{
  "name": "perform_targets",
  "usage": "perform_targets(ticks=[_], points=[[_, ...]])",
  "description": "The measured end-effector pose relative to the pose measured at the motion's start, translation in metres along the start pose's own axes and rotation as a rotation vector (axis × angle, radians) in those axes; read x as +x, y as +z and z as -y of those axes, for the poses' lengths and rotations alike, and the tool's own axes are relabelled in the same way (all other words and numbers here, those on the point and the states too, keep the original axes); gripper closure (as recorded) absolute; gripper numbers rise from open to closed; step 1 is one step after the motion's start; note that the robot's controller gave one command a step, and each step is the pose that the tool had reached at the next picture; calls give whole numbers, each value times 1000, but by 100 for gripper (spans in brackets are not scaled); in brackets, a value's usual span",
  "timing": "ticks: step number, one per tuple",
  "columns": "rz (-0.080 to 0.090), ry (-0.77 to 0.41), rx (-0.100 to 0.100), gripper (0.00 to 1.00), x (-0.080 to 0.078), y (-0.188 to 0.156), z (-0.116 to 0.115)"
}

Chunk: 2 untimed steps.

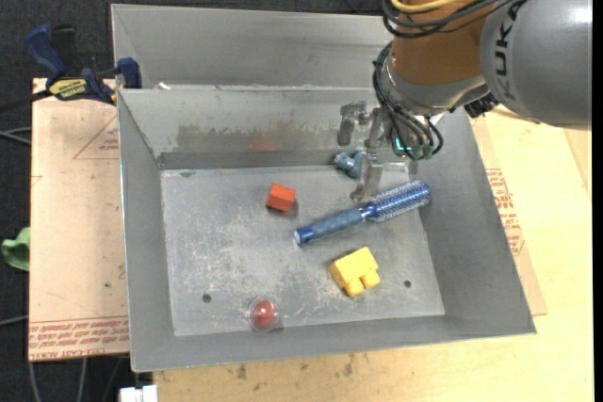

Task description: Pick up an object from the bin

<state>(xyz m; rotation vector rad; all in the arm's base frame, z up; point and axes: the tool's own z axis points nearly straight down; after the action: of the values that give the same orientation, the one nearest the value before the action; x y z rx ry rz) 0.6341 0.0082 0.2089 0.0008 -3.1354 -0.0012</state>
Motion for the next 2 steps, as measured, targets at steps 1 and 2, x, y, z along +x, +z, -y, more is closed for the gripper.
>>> perform_targets(ticks=[1,2], points=[[1,317,0,0,41,105,40],[6,315,-1,100,39,103,39]])
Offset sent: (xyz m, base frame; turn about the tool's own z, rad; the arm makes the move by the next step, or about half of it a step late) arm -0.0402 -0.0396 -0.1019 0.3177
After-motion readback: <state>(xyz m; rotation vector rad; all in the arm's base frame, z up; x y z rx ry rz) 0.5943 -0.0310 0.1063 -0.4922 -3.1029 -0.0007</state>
